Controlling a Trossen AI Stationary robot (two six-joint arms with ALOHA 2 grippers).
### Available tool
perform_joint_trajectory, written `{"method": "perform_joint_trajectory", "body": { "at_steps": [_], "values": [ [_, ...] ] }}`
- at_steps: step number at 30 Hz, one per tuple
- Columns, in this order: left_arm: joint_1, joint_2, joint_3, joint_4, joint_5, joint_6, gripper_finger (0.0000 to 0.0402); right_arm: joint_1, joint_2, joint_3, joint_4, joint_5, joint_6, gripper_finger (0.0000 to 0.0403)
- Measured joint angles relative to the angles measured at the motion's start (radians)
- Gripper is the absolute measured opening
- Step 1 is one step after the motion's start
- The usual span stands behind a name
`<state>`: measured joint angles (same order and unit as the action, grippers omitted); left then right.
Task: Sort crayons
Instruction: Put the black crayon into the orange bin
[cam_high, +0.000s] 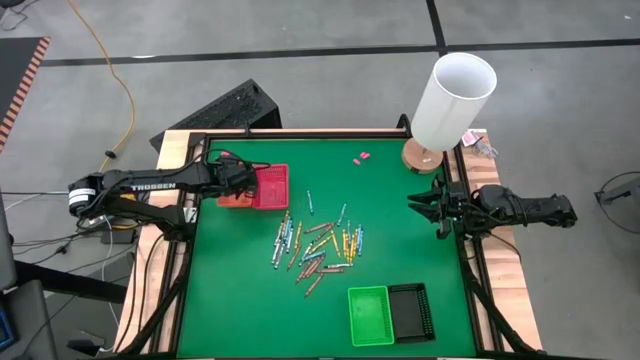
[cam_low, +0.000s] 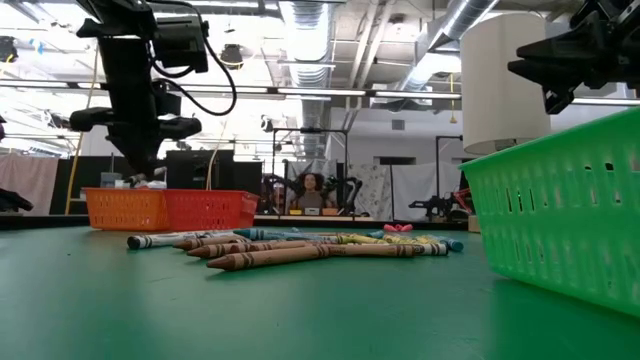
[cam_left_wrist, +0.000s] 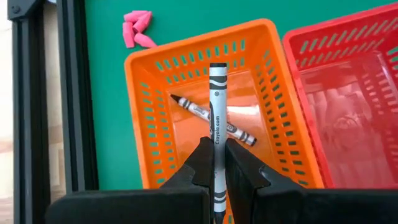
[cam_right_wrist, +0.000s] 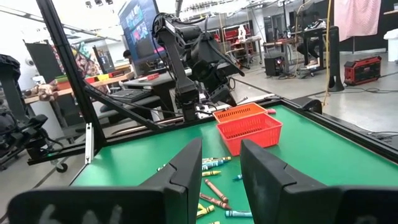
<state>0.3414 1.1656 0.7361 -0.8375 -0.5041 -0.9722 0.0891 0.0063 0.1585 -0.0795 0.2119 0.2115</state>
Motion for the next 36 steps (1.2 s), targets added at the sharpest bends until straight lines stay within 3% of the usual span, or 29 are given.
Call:
{"method": "perform_joint_trajectory", "body": {
  "at_steps": [36],
  "values": [
    [0.03,0.0,-0.085,0.126,0.067,0.022,0.002,0.0,0.0,0.0,0.003,0.0,0.009,0.0123]
  ]
}}
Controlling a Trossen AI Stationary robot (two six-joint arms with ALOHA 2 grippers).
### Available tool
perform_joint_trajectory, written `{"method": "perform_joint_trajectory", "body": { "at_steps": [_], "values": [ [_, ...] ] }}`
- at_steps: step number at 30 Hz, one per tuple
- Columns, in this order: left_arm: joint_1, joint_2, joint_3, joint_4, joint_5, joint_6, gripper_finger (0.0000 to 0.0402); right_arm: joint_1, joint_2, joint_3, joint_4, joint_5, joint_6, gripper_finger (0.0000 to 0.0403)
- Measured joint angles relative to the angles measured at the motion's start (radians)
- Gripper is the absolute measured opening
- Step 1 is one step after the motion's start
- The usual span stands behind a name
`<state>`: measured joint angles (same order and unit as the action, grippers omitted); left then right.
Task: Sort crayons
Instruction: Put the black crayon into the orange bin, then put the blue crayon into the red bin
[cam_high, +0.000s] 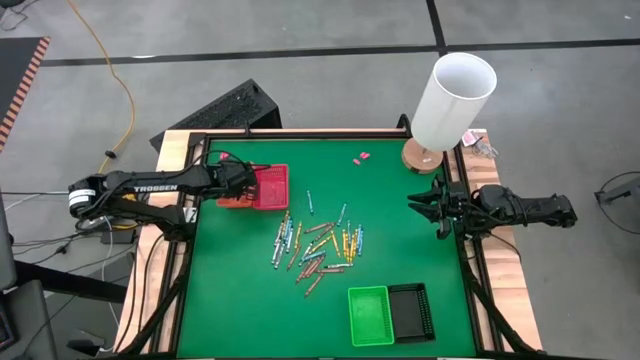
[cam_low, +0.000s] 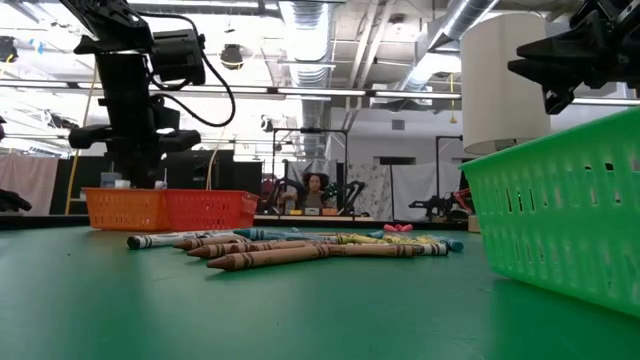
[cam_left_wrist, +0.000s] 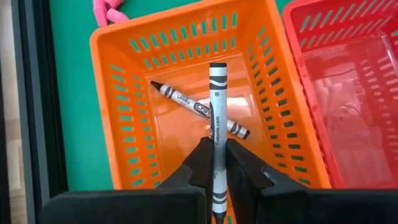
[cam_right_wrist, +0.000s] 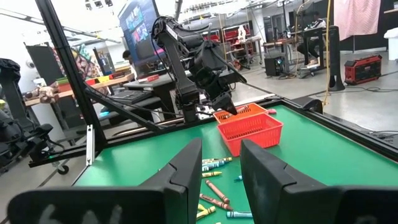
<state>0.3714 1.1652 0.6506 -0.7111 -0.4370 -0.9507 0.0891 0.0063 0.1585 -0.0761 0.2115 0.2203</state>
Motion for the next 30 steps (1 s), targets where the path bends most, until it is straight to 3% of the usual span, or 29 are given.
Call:
{"method": "perform_joint_trajectory", "body": {
  "at_steps": [9,18,24,30],
  "values": [
    [0.0,0.0,0.0,0.015,-0.029,0.027,0.0054,0.0,0.0,0.0,0.0,0.0,0.0,0.0123],
    [0.0,0.0,0.0,0.021,-0.028,0.053,0.0134,0.0,0.0,0.0,-0.001,0.0,0.0,0.0123],
    [-0.001,-0.005,0.009,0.082,0.05,0.114,0.017,0.0,0.0,0.0,-0.026,0.011,0.016,0.0123],
    [-0.021,-0.01,0.078,0.075,0.123,0.174,0.0169,0.0,0.036,0.0,-0.084,0.122,0.108,0.0123]
  ]
}}
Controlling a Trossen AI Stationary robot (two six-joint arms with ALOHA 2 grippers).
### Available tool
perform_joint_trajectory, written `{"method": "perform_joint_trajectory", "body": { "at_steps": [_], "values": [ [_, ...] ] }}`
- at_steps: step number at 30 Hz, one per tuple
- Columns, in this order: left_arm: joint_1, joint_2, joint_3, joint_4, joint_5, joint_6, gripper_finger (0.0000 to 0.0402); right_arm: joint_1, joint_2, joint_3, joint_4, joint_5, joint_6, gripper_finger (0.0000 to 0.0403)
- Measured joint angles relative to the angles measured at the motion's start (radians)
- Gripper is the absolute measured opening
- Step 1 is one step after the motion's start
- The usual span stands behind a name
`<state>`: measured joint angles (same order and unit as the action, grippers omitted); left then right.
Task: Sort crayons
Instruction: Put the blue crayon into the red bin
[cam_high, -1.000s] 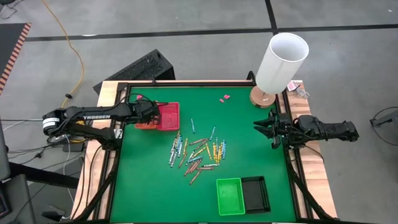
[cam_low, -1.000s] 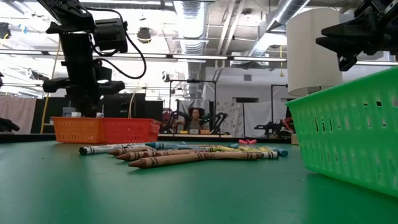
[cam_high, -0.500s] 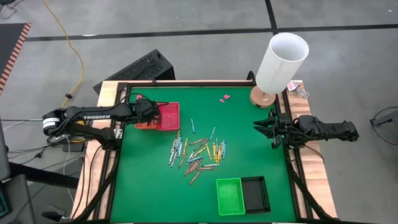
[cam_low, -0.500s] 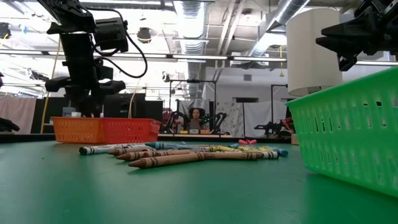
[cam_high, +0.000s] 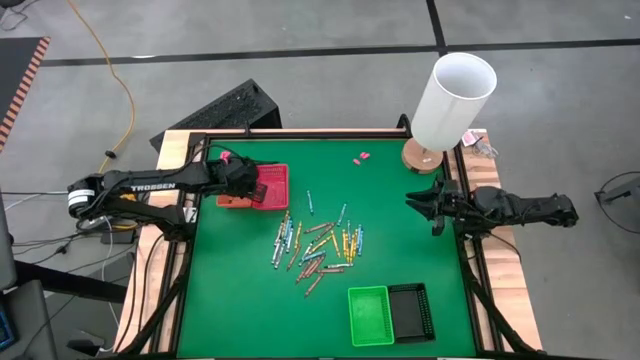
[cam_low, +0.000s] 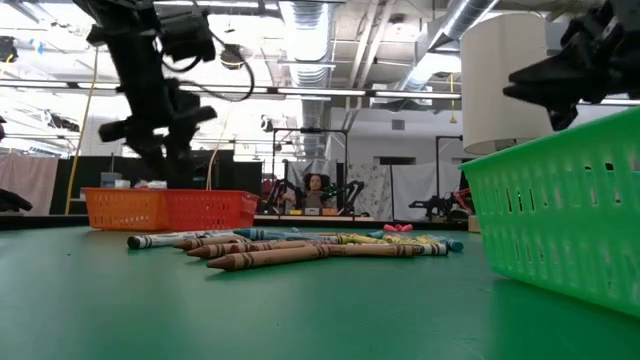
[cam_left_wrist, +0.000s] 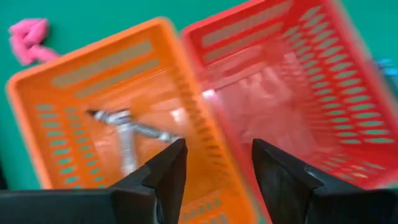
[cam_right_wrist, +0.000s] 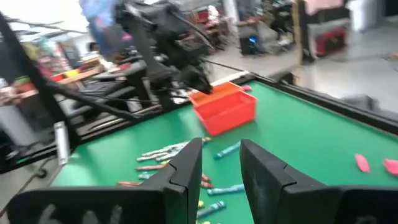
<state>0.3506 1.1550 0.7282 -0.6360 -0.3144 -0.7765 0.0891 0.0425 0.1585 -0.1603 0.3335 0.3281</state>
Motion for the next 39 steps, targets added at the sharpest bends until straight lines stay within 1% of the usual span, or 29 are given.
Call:
{"method": "perform_joint_trajectory", "body": {
  "at_steps": [4,10,14,20,23,26,31,35,39],
  "values": [
    [-0.038,0.0,0.057,-0.001,0.005,0.02,0.017,0.0,0.072,0.0,-0.003,0.065,0.05,0.0123],
    [-0.123,0.0,0.129,0.003,0.005,0.031,0.0171,0.0,0.243,0.0,0.061,0.072,0.142,0.0123],
    [-0.183,0.0,0.151,0.015,0.002,0.031,0.0171,0.0,0.377,0.0,0.152,0.069,0.193,0.0123],
    [-0.26,0.0,0.152,0.08,-0.004,0.03,0.0171,0.003,0.594,0.007,0.363,0.058,0.181,0.0123],
    [-0.286,0.0,0.152,0.105,-0.004,0.029,0.0171,0.003,0.697,0.061,0.382,0.057,0.161,0.0123],
    [-0.308,0.0,0.152,0.13,-0.008,0.03,0.0171,0.003,0.809,0.137,0.378,0.055,0.098,0.0123],
    [-0.333,0.0,0.152,0.14,-0.014,0.032,0.0171,0.009,0.999,0.287,0.372,0.005,-0.103,0.0123],
    [-0.357,0.0,0.152,0.138,-0.014,0.033,0.0171,0.001,1.126,0.421,0.318,-0.1,-0.284,0.0123],
    [-0.378,0.0,0.152,0.135,-0.014,0.035,0.0171,-0.027,1.224,0.562,0.187,-0.196,-0.407,0.0123]
  ]
}}
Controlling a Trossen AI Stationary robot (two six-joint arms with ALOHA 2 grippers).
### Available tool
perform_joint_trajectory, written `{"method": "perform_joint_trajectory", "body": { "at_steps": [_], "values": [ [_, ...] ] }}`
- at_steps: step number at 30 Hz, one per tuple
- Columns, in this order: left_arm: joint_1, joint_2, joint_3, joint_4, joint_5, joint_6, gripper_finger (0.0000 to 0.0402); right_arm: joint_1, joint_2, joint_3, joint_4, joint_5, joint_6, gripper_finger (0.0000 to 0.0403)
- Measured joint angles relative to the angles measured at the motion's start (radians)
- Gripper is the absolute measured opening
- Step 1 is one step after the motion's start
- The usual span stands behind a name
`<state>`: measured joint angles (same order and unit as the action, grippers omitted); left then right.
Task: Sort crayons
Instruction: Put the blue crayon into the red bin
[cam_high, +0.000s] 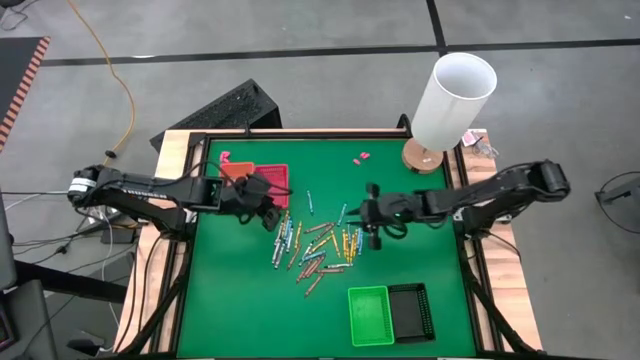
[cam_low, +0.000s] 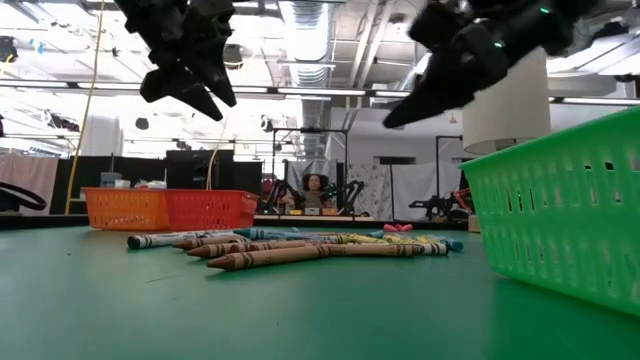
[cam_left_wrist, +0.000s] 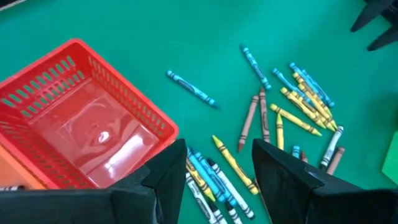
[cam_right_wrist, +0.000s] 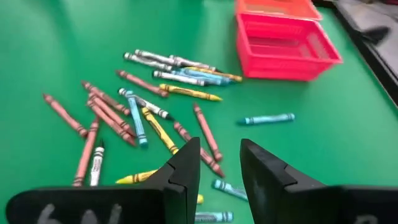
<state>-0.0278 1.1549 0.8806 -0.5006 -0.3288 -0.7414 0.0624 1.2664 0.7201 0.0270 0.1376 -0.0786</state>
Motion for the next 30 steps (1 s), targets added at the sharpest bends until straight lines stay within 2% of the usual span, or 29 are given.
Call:
{"method": "perform_joint_trajectory", "body": {
  "at_steps": [5,9,15,22,30],
  "values": [
    [-0.018,0.0,0.0,0.0,-0.001,0.015,0.0171,-0.06,0.105,0.133,-0.189,-0.063,-0.121,0.0123],
    [-0.027,0.0,0.0,-0.001,-0.022,0.016,0.0171,-0.102,0.164,0.184,-0.259,-0.091,-0.228,0.0123],
    [-0.028,0.0,0.0,-0.001,-0.025,0.023,0.0171,-0.141,0.222,0.19,-0.272,-0.092,-0.414,0.0123],
    [-0.028,0.0,0.0,-0.002,-0.047,0.023,0.0171,-0.152,0.326,0.19,-0.285,-0.113,-0.489,0.0123],
    [-0.028,0.0,0.0,-0.002,-0.064,0.022,0.0171,-0.153,0.416,0.19,-0.223,0.042,-0.611,0.0123]
  ]
}}
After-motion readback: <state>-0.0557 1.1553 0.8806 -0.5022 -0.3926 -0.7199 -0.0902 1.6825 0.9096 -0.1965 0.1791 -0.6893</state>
